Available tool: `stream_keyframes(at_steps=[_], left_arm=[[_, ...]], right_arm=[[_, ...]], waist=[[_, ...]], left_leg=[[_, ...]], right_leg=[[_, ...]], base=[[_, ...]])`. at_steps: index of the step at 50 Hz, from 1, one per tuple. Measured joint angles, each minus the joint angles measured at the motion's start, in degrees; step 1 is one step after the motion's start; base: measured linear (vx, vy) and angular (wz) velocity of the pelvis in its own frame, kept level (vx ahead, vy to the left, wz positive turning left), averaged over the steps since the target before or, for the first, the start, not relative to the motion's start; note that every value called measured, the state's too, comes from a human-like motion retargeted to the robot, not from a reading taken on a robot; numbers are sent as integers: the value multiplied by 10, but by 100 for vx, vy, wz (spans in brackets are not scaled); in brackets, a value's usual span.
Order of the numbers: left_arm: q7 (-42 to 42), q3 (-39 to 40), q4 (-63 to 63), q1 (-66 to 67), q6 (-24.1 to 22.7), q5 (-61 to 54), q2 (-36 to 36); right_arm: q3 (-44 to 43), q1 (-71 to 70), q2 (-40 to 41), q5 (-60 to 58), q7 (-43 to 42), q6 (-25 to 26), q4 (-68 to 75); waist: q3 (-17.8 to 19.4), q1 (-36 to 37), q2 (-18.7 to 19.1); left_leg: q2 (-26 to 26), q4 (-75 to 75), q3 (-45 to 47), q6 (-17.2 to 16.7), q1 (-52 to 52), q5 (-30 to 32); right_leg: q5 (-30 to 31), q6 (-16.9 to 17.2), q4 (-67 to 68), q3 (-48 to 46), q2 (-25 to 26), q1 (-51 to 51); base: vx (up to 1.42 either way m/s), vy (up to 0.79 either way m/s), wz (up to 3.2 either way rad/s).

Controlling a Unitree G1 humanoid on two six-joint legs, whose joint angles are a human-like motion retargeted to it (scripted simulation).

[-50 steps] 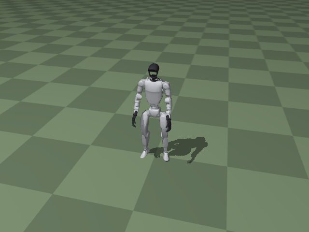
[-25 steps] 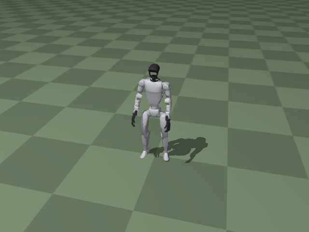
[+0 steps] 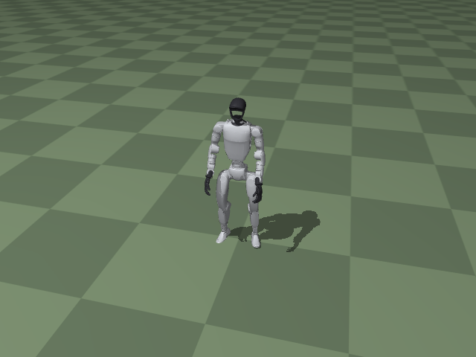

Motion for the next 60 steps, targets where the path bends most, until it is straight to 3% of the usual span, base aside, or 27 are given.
stream_keyframes(at_steps=[20, 35, 42, 52, 60], left_arm=[[-2, -11, 10, 25, -1, 1, 0], [-11, 33, -12, 36, 4, 24, -3], [-12, -11, 1, 29, 8, 8, 14], [26, -86, 10, -28, -13, -1, 56], [20, -28, -19, -70, -8, 5, 44]], right_arm=[[4, -28, 3, -6, -9, -2, -14], [20, -38, 0, -19, -12, -2, -14], [5, -52, -1, -3, -30, 1, -23], [16, -26, 8, -4, -126, -6, 19], [-3, 4, 1, 0, -71, 9, 31]], waist=[[-2, 7, -3], [7, -25, -2], [19, -38, 3], [21, 12, -1], [25, 47, -12]], left_leg=[[1, 1, 2, -1, -2, 0], [7, 2, 12, -10, -8, 2], [11, 0, 40, -6, -8, 4], [12, -1, 52, 4, -9, 12], [11, 12, 19, 0, -23, 22]], right_leg=[[5, 4, -2, 2, 1, -1], [9, -4, 0, 9, 6, -11], [7, -7, 13, 15, 8, -31], [3, -7, 34, -9, -3, -43], [5, -3, 20, -52, -13, -21]], base=[[0, 0, 0], [-1, 0, -4], [-6, 0, -34], [-3, -6, -9], [-1, -7, 38]])
